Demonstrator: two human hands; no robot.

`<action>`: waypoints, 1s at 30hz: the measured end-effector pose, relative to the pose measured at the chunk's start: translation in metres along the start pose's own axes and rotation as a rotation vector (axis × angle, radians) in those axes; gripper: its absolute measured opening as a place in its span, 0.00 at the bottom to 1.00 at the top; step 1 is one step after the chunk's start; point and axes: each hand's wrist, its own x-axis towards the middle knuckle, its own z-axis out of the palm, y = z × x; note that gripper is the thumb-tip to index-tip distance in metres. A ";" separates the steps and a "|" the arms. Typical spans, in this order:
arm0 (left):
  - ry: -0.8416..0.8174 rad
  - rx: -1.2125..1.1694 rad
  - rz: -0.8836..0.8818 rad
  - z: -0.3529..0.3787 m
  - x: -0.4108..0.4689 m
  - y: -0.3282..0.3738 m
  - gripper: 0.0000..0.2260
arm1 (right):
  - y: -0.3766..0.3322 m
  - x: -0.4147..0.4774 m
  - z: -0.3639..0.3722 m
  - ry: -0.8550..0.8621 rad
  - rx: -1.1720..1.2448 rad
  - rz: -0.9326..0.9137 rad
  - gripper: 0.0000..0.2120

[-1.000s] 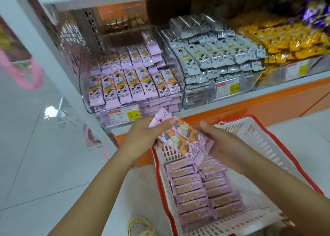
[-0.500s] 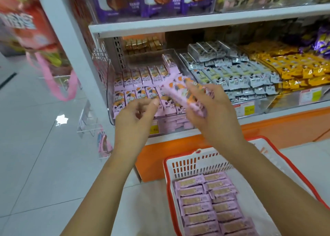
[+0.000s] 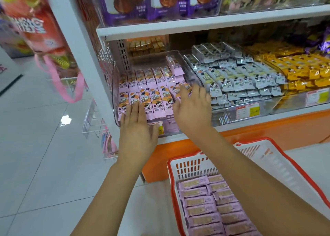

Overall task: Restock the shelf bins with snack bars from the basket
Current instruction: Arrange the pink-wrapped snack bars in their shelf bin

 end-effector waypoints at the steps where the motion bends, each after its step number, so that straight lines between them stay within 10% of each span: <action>1: 0.000 0.001 -0.001 0.000 0.000 0.001 0.31 | 0.000 -0.001 0.003 0.010 0.015 0.004 0.23; 13: 0.070 -0.119 0.041 0.007 -0.003 0.000 0.32 | -0.007 -0.006 0.008 -0.078 0.546 0.039 0.23; 20: 0.096 -0.398 0.353 0.020 -0.029 0.032 0.12 | 0.070 -0.031 -0.013 0.147 0.620 -0.079 0.09; 30: -0.823 -0.102 0.531 0.101 -0.081 0.047 0.11 | 0.205 -0.169 0.086 -1.038 0.055 -0.446 0.09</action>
